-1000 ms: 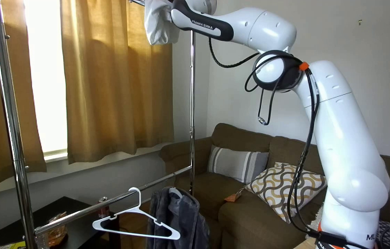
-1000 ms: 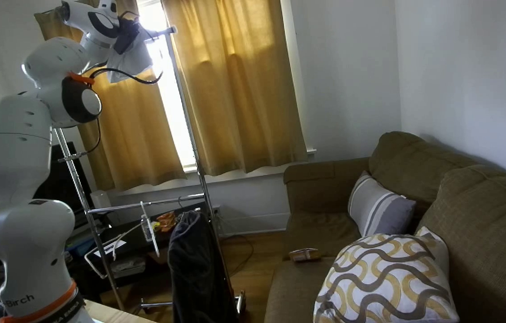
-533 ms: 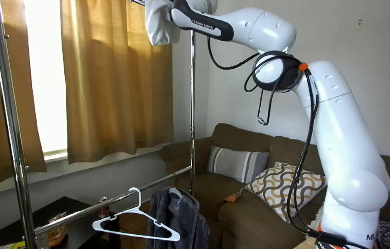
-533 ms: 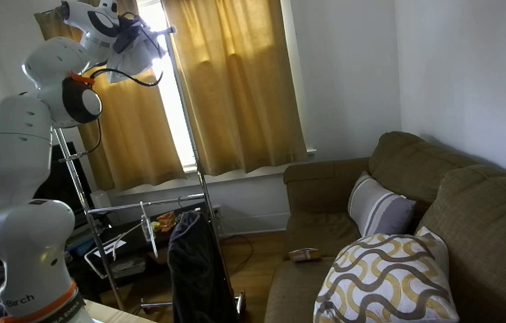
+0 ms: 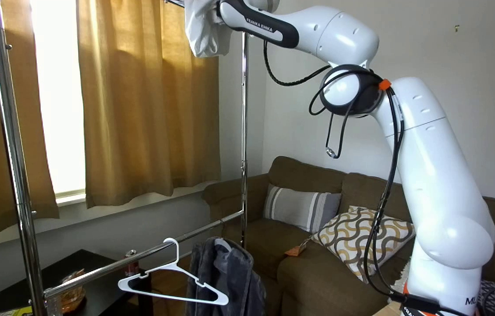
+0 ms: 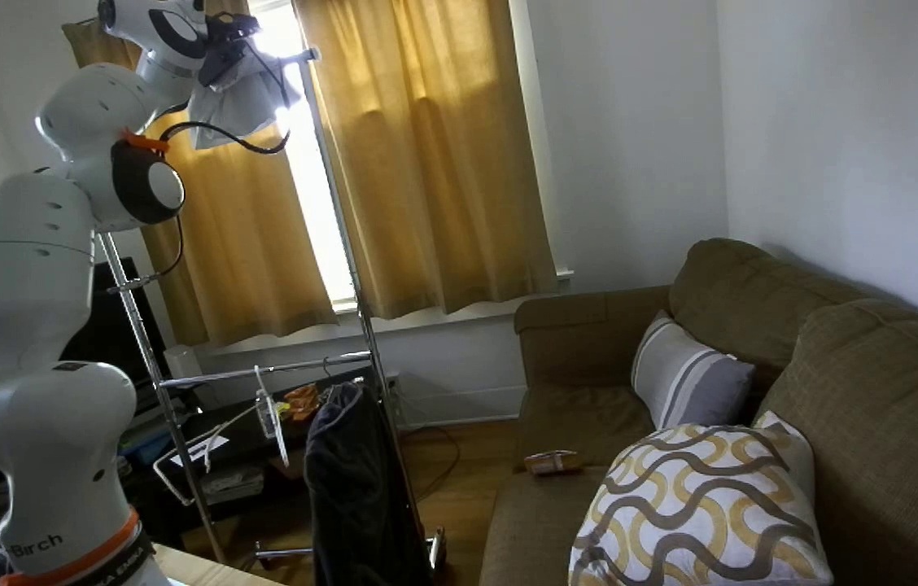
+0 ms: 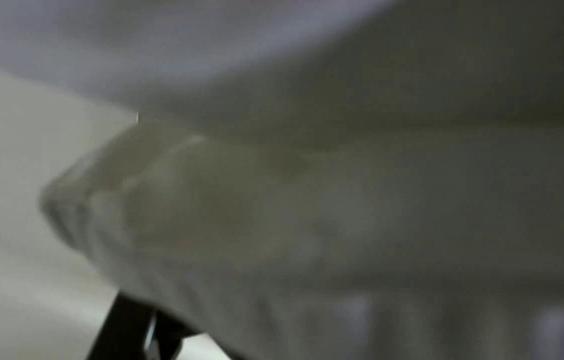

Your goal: Remove the towel from the bottom rail of the clothes hanging rack and hang it on the top rail of the clothes hanging rack

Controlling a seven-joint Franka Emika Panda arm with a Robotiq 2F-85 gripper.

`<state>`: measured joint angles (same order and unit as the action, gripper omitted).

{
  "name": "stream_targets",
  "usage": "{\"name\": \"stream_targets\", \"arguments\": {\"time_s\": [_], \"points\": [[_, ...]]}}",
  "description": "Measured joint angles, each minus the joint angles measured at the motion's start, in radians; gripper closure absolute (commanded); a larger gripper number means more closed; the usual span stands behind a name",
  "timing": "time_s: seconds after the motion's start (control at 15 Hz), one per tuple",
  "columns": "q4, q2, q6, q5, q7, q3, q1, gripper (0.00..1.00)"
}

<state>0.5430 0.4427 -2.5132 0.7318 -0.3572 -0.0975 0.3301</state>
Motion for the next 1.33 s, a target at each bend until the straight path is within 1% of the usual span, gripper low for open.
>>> {"name": "stream_targets", "arguments": {"time_s": [0.73, 0.93, 1.13, 1.33], "points": [[-0.058, -0.006, 0.013, 0.006, -0.039, 0.036, 0.028, 0.00], [-0.124, 0.004, 0.119, -0.005, -0.039, 0.100, 0.079, 0.00], [-0.125, -0.016, 0.183, -0.004, -0.042, 0.162, 0.125, 0.00], [-0.126, -0.036, 0.265, -0.009, -0.042, 0.178, 0.152, 0.00]]}}
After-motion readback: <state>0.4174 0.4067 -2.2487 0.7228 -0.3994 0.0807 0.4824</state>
